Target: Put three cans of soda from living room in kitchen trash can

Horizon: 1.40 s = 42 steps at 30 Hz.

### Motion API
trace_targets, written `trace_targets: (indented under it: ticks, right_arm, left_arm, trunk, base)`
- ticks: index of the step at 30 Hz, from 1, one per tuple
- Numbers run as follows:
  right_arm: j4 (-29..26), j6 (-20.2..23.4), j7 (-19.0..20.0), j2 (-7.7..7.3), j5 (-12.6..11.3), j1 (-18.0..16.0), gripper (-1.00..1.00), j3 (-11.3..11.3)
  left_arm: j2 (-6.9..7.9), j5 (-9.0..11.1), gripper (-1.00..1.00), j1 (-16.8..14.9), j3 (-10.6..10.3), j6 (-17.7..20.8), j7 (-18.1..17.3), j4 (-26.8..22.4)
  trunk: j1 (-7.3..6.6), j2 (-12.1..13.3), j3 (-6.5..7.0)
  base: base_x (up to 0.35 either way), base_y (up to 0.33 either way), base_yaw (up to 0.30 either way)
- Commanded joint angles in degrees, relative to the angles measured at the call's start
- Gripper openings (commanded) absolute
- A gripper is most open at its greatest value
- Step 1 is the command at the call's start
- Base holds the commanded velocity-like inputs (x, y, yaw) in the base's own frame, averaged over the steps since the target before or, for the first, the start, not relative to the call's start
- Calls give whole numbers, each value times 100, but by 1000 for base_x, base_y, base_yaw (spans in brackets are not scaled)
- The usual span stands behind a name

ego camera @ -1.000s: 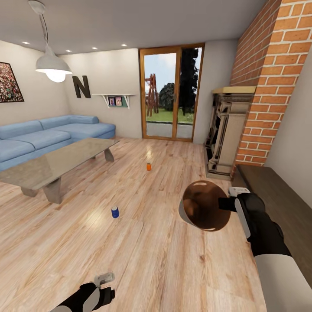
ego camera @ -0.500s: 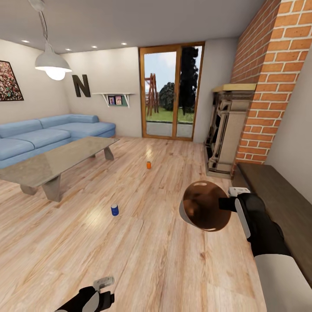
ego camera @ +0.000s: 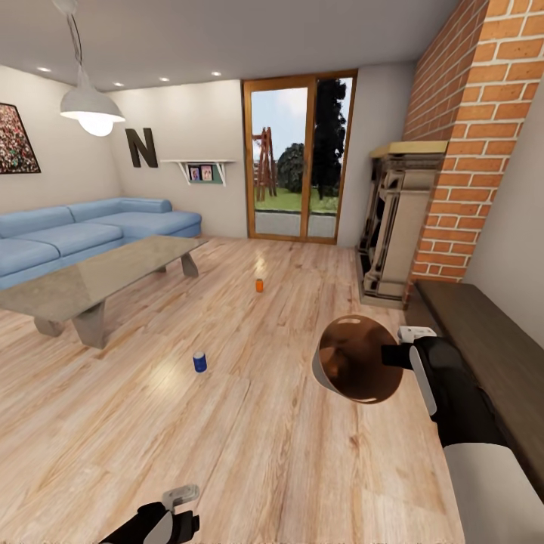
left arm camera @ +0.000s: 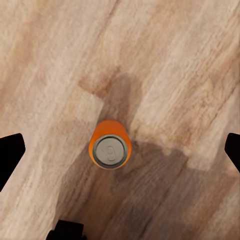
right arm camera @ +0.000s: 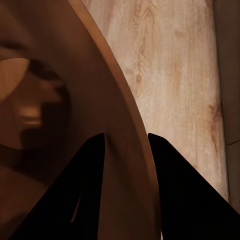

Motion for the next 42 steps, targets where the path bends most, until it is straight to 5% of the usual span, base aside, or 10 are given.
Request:
trace_targets:
  ticks: [1,12,42]
  right_arm:
    - [-5,0,24,1,-89,-4,-100,-1]
    - [-5,0,24,3,-89,-4,-100,1]
    - [-2,0,25,-4,-89,-4,-100,5]
  left_arm:
    - [0,0,100,0,-1,-2,-1,0]
    - [-17,-15,100,1,-13,-272,-5,7]
    - [-34,-18,100,1,-22,-345,-16,99]
  trunk:
    - [22,-42,-17]
    - [154,-283,-125]
    - [813,-1486,-663]
  base:
    - [0,0,0]
    - [0,0,0]
    - [0,0,0]
